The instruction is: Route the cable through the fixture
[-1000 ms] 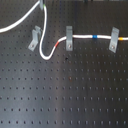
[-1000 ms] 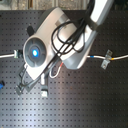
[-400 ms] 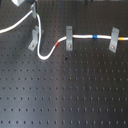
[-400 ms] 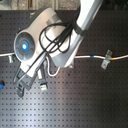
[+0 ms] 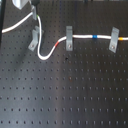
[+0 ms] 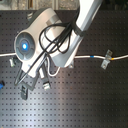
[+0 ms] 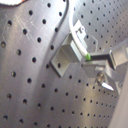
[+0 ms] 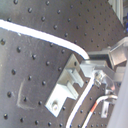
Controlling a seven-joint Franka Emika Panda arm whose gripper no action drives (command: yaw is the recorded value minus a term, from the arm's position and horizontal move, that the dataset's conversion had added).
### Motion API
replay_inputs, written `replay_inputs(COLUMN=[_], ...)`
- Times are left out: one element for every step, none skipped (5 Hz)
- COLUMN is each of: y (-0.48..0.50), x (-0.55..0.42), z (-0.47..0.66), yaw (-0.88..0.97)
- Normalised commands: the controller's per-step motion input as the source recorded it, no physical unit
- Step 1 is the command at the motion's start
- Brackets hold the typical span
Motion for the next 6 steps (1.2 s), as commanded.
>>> replay_inputs(y=[0.099, 0.196, 0.021, 0.075, 0.173, 0.259], x=[-0.191, -0.267, 0.010, -0.153, -0.222, -0.063], z=[0.11, 0.22, 0.00, 0.26, 0.35, 0.16], yaw=[-0.13, 0.00, 0.00, 0.00, 0.00, 0.00])
